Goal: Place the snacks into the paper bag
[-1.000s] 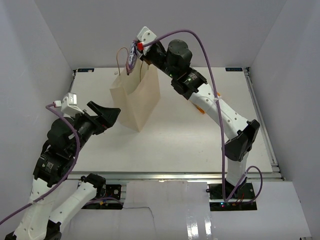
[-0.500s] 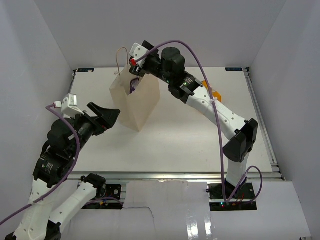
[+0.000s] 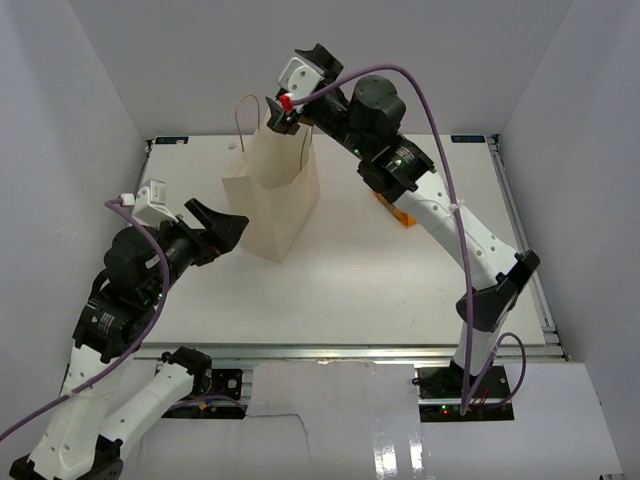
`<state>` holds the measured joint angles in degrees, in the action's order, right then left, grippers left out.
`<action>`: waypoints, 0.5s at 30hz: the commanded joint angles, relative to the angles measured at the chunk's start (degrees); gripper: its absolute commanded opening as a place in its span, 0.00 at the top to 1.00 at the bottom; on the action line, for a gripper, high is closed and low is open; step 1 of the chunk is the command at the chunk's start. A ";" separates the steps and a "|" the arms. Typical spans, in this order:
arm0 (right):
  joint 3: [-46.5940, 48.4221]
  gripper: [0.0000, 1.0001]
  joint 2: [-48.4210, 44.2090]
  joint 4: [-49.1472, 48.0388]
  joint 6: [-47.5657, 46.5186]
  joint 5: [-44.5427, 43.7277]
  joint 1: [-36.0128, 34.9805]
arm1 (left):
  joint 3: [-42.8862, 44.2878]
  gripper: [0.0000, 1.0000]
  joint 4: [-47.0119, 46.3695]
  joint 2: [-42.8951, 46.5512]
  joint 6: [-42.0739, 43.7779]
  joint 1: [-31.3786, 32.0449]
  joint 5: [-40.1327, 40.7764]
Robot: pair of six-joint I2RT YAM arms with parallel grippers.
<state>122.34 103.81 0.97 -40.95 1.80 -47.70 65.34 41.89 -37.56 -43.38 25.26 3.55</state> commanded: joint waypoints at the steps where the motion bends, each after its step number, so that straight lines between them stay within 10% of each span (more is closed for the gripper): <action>1: 0.28 0.01 -6.86 2.53 1.39 -4.24 0.33 | 2.59 0.02 -1.89 -1.72 1.36 0.14 -3.28; 10: -21.25 0.10 -20.04 21.68 24.94 16.15 27.54 | 1.90 0.02 -5.85 -6.99 2.42 0.14 -16.99; 15: -33.38 0.10 -17.77 36.10 23.11 28.61 43.21 | -1.53 0.02 -8.13 -6.21 1.80 0.14 -17.35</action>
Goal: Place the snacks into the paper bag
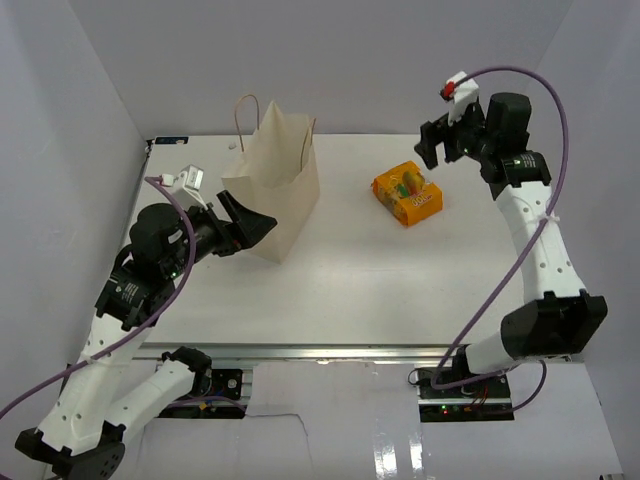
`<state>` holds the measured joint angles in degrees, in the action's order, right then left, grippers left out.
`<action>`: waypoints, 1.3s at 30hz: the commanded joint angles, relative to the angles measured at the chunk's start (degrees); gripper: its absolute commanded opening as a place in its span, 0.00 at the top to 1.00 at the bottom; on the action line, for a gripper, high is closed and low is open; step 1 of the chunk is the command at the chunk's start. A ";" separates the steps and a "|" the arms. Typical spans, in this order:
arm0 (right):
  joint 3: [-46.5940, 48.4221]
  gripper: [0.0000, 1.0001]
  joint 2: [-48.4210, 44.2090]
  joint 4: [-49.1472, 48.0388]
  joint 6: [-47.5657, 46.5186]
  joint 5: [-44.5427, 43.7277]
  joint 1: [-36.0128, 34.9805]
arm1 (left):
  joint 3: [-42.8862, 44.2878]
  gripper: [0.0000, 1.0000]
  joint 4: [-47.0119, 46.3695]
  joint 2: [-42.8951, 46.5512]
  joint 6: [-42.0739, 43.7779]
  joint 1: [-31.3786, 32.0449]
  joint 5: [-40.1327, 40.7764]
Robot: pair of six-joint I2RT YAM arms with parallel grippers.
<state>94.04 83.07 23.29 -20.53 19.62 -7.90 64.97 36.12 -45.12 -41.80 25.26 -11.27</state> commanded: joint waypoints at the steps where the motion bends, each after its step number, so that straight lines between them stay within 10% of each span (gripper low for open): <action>1: -6.40 0.09 4.80 15.11 2.69 11.05 6.03 | -1.42 0.02 -2.46 1.62 0.23 0.14 -2.44; 16: 0.27 0.01 30.99 13.37 8.39 34.51 26.26 | -2.48 0.02 -2.54 0.92 -0.91 0.14 -2.44; 39: 19.07 0.04 51.23 15.47 -1.79 39.00 25.05 | -3.36 0.02 -2.54 -1.81 -4.87 0.14 -1.04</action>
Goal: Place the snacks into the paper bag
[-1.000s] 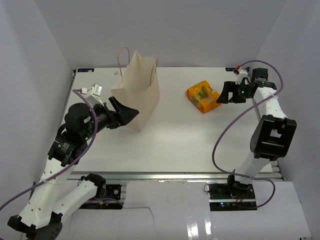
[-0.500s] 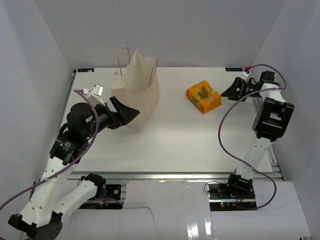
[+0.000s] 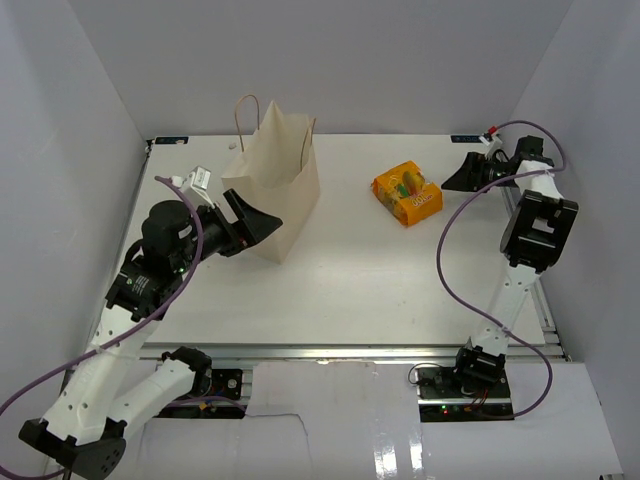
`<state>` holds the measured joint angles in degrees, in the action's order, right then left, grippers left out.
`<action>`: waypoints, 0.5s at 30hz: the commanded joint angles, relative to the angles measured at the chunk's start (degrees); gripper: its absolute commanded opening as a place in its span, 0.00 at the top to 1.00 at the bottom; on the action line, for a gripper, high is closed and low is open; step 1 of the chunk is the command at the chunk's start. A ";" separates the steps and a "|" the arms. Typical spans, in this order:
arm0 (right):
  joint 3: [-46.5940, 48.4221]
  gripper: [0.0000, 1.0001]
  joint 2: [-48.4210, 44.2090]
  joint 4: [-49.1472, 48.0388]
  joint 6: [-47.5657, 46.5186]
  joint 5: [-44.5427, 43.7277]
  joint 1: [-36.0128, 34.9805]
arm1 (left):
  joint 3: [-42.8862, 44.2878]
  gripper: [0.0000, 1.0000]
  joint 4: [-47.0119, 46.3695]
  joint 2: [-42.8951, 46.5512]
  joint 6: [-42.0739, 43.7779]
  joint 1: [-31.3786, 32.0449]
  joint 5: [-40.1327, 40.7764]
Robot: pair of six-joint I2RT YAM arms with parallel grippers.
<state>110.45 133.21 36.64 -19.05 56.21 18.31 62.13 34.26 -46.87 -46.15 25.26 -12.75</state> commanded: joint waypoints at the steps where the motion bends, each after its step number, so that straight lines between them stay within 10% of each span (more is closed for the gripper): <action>1: 2.57 0.06 1.35 2.73 -3.54 2.50 -1.51 | -0.52 0.02 -0.69 -0.15 -0.69 0.14 0.45; 15: -0.24 0.37 2.41 6.33 -6.26 0.48 -4.42 | 0.01 0.02 -0.60 -0.33 -1.13 0.14 0.10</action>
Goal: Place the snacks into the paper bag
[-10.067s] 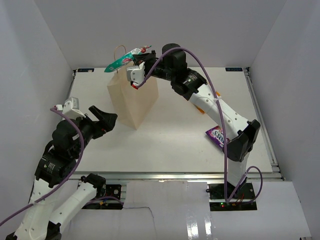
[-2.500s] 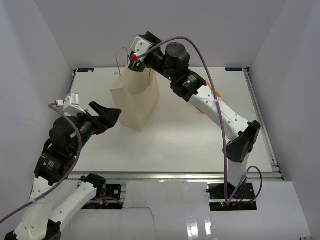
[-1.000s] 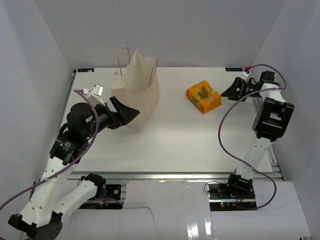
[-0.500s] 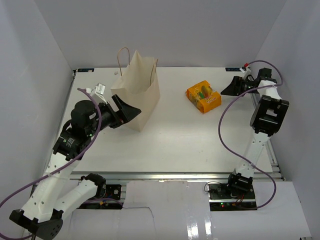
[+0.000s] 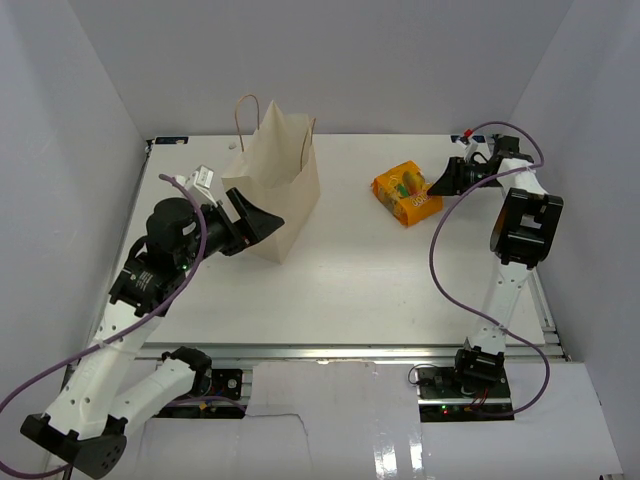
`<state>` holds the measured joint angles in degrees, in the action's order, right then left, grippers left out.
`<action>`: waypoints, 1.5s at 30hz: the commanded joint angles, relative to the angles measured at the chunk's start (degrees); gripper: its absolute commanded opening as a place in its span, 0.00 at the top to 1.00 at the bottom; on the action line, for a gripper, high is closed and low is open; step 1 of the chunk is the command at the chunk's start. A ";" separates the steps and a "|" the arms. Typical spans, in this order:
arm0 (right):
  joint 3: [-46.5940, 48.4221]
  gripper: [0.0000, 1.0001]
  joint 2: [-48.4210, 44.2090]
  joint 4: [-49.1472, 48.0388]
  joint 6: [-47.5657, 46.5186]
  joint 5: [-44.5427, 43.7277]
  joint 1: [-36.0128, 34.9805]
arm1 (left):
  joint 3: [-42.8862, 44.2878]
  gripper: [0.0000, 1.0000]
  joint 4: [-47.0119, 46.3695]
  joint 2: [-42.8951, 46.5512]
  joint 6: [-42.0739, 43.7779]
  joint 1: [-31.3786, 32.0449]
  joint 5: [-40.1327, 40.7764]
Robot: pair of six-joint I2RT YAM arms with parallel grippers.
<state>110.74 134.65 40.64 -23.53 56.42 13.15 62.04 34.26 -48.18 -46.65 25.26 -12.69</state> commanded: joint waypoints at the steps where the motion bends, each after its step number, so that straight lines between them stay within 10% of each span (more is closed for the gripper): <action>1: -0.52 0.42 1.05 2.86 -2.48 0.44 0.83 | 0.01 0.02 -0.60 1.25 -0.72 0.14 0.12; 23: -5.53 0.92 -4.30 5.23 -4.33 1.85 0.74 | 1.77 0.02 0.19 0.90 -0.10 0.14 -0.06; 45: -19.51 0.92 -32.77 8.93 -10.40 4.66 -2.33 | 3.61 0.02 0.10 1.95 2.09 0.14 1.70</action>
<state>91.02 106.89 49.67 -32.93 56.49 12.34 63.26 34.44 -47.03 -45.89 25.26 -11.90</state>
